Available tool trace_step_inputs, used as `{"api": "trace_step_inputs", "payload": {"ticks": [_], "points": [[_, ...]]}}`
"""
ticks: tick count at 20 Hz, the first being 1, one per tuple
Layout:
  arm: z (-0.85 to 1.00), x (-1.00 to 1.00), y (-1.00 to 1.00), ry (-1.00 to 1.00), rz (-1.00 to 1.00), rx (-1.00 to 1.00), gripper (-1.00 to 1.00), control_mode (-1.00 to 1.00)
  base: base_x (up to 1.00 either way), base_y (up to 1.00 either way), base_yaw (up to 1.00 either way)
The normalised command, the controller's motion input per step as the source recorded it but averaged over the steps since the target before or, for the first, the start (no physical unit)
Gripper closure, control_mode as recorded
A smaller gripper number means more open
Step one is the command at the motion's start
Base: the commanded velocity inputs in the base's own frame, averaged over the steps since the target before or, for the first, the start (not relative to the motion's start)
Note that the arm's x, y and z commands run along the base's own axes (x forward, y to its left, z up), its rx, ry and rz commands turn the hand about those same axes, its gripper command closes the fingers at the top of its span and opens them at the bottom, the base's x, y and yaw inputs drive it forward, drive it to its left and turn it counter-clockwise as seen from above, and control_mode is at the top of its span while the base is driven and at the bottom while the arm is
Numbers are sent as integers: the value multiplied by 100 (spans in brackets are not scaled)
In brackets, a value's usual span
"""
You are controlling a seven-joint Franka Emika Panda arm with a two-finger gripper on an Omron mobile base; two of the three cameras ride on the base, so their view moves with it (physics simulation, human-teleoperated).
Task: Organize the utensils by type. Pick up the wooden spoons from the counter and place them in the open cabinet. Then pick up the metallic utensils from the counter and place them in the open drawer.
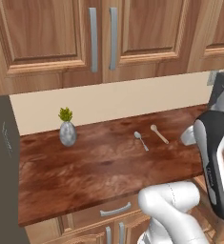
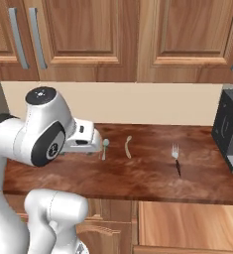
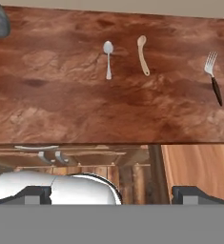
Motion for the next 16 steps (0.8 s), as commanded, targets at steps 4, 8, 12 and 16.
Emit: {"api": "trace_step_inputs", "payload": {"ticks": [4,8,12,16], "points": [[-27,53,-60,14,0,0,-100,-100,0,0,0],[-25,66,-42,12,0,0,-100,-100,0,0,0],[-28,75,-25,10,0,3,-100,-100,0,0,0],[-32,68,-15,9,0,4,-100,-100,0,0,0]]}}
